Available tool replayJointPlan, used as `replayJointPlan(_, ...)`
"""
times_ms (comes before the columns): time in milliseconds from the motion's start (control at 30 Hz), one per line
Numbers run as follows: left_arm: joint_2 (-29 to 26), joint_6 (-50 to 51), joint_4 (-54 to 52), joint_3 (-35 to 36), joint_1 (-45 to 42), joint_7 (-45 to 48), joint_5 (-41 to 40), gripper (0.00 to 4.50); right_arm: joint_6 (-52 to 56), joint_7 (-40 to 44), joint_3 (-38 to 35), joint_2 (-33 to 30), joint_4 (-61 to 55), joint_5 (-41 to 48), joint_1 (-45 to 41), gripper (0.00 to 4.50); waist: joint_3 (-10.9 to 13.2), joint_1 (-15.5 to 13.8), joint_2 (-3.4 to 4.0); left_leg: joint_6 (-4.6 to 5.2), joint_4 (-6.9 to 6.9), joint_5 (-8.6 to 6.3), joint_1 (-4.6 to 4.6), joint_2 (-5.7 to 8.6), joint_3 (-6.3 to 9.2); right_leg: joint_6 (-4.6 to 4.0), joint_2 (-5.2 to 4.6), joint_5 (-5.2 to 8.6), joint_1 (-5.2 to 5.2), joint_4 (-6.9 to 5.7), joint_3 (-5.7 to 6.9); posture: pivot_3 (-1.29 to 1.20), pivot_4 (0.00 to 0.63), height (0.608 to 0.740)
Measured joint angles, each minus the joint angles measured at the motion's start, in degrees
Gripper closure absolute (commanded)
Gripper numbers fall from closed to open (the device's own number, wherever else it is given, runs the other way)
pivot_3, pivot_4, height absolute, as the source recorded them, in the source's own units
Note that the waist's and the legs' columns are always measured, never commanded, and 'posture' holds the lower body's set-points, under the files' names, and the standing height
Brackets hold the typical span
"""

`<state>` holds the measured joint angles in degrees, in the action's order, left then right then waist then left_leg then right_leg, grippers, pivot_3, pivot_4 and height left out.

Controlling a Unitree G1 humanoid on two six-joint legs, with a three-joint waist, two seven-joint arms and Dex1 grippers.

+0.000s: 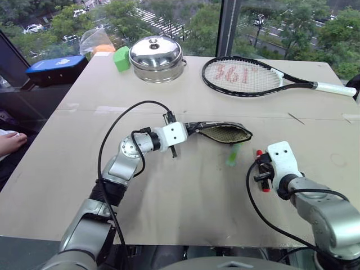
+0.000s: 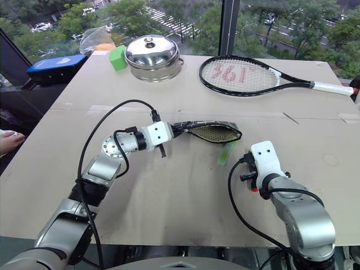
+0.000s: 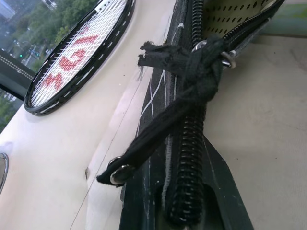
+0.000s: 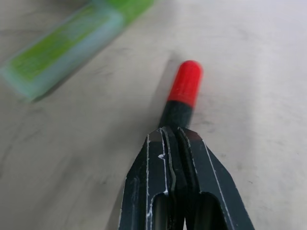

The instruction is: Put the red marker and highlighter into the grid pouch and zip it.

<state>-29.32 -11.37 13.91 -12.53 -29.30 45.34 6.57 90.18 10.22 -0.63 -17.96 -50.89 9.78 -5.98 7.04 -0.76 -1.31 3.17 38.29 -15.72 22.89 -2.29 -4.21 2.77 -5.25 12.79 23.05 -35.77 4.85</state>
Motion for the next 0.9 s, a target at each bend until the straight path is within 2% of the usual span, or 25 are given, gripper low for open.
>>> replayJointPlan(33, 0.1, 0.3, -0.1, 0.0, 0.0, 0.0, 0.0, 4.5, 0.3, 0.2, -1.9, 1.6, 0.6, 0.7, -0.4, 3.68, 0.0, 0.0, -0.01, 0.0, 0.0, 0.0, 0.0, -0.01, 0.01, 0.0, 0.01, 0.0, 0.0, 0.0, 0.01, 0.0, 0.15, 0.74)
replayJointPlan(67, 0.2, 0.6, -0.1, 0.0, 0.0, 0.0, 0.0, 4.5, 0.7, 0.2, -3.7, 3.9, 1.6, 1.4, -0.9, 3.22, 0.0, 0.0, 0.02, 0.0, 0.0, 0.0, 0.01, -0.02, 0.0, 0.0, 0.03, -0.01, 0.0, -0.01, 0.01, 0.0, 0.15, 0.74)
replayJointPlan(233, 0.5, 1.5, -1.3, -0.1, 0.0, 0.0, 0.0, 4.5, 2.0, -0.9, -6.0, 6.7, 2.3, 4.9, -0.2, 1.07, 0.2, 0.0, 0.24, 0.0, 0.0, 0.0, 0.06, 0.0, -0.02, 0.01, 0.0, -0.01, 0.04, -0.01, -0.02, 0.0, 0.15, 0.74)
replayJointPlan(367, 0.6, 2.4, -2.3, -0.1, 0.0, 0.0, 0.0, 4.5, 1.6, -3.9, -3.2, 5.2, 0.6, 6.2, 2.2, 1.07, 0.2, 0.0, 0.25, 0.0, -0.01, 0.0, 0.07, 0.0, -0.02, 0.01, 0.0, -0.01, 0.06, -0.01, -0.02, 0.0, 0.15, 0.74)
replayJointPlan(500, 1.1, 3.2, -3.2, -0.7, 0.0, 0.0, 0.0, 4.5, 0.6, -7.5, -0.2, 5.0, 0.1, 6.4, 3.9, 2.39, 0.2, 0.0, 0.21, 0.0, 0.0, 0.0, 0.04, 0.0, -0.01, 0.01, 0.0, 0.0, 0.03, -0.02, -0.01, 0.0, 0.15, 0.74)
replayJointPlan(633, 1.0, 3.2, -3.8, -0.8, 0.0, 0.0, 0.0, 4.5, 0.5, -8.0, -0.5, 5.4, -0.6, 7.0, 4.7, 4.17, 0.1, -0.1, 0.15, 0.01, 0.02, -0.01, 0.03, 0.03, 0.0, 0.01, -0.04, 0.0, 0.01, 0.04, -0.01, 0.0, 0.15, 0.74)
replayJointPlan(667, 1.0, 3.2, -4.0, -0.8, 0.0, 0.0, 0.0, 4.5, 0.5, -8.0, -0.8, 5.3, -0.8, 7.3, 4.8, 4.29, 0.1, -0.1, 0.15, 0.02, 0.02, -0.01, 0.03, 0.04, 0.0, 0.01, -0.07, 0.0, 0.01, 0.04, -0.01, 0.0, 0.15, 0.74)
replayJointPlan(767, 1.0, 3.4, -4.2, -0.8, 0.0, 0.0, 0.0, 4.5, 0.8, -6.8, -2.1, 3.1, -1.2, 8.9, 4.9, 4.29, 0.1, -0.2, 0.19, 0.03, 0.02, -0.02, 0.04, 0.07, 0.01, -0.01, -0.11, 0.01, 0.01, 0.05, 0.01, 0.0, 0.15, 0.74)
replayJointPlan(900, 1.0, 3.9, -4.3, -0.9, 0.2, 0.0, 0.0, 4.5, 2.0, 1.4, -7.1, -7.8, -3.5, 15.3, 4.0, 4.29, 0.3, 0.0, 0.38, 0.07, 0.03, -0.04, 0.1, 0.09, -0.03, 0.01, -0.12, -0.01, 0.02, 0.09, -0.04, 0.0, 0.15, 0.74)
